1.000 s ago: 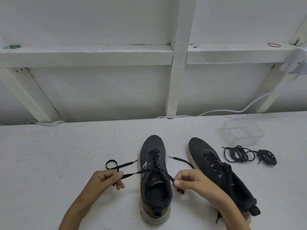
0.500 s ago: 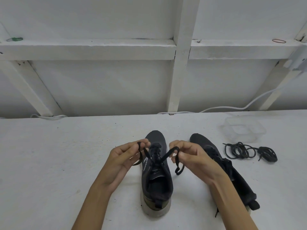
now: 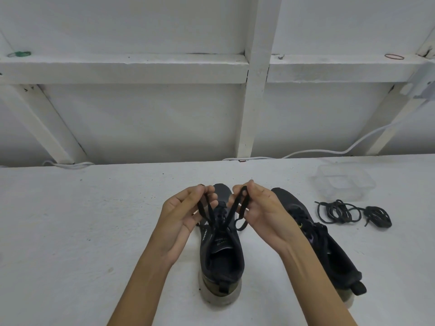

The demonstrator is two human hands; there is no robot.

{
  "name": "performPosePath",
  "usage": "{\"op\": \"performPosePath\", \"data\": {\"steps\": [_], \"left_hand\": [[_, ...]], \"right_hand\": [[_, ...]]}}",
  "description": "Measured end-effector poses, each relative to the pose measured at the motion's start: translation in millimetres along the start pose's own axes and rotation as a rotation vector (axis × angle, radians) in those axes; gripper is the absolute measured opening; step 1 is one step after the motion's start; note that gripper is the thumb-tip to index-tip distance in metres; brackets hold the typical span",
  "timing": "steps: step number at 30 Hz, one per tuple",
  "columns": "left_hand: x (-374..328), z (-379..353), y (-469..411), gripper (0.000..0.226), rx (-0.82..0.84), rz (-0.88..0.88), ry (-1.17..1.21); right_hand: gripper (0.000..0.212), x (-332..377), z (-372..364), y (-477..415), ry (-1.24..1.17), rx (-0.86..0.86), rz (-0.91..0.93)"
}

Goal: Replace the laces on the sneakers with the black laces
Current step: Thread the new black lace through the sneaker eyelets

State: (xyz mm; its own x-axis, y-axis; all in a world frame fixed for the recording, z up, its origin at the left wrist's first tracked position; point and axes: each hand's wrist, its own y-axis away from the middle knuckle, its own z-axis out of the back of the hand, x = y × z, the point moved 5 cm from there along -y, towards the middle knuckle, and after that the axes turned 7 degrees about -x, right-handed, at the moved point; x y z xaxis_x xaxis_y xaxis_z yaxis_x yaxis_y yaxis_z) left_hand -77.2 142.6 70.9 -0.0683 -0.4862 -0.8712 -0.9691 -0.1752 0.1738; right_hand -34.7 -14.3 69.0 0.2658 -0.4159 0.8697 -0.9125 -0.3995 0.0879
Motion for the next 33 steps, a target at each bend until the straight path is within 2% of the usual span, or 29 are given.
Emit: {"op": "performPosePath", "data": {"steps": [6, 11, 18, 22, 33], "left_hand": [[-1.9, 0.3, -1.4, 0.026, 0.005, -0.008, -0.032], [-3.0, -3.9, 3.0, 0.032, 0.014, -0.014, -0.163], [-10.3, -5.2, 9.1, 0.029, -0.071, -0.065, -0.228], [-12.4, -9.0, 12.6, 0.024, -0.076, -0.071, -0.237], [-17.0, -8.6, 16.1, 0.022, -0.165, -0.13, -0.265]], "right_hand": [[0.032, 6.2, -5.4, 1.9, -0.003, 0.019, -0.04], [0.015, 12.2, -10.0, 5.0, 0.031, 0.002, -0.047], [0.014, 13.8, -11.4, 5.8, 0.046, 0.012, -0.052], [0.004, 13.7, -12.4, 5.7, 0.061, -0.005, -0.053], [0.008, 14.5, -11.3, 6.8, 0.052, -0.025, -0.066]]}}
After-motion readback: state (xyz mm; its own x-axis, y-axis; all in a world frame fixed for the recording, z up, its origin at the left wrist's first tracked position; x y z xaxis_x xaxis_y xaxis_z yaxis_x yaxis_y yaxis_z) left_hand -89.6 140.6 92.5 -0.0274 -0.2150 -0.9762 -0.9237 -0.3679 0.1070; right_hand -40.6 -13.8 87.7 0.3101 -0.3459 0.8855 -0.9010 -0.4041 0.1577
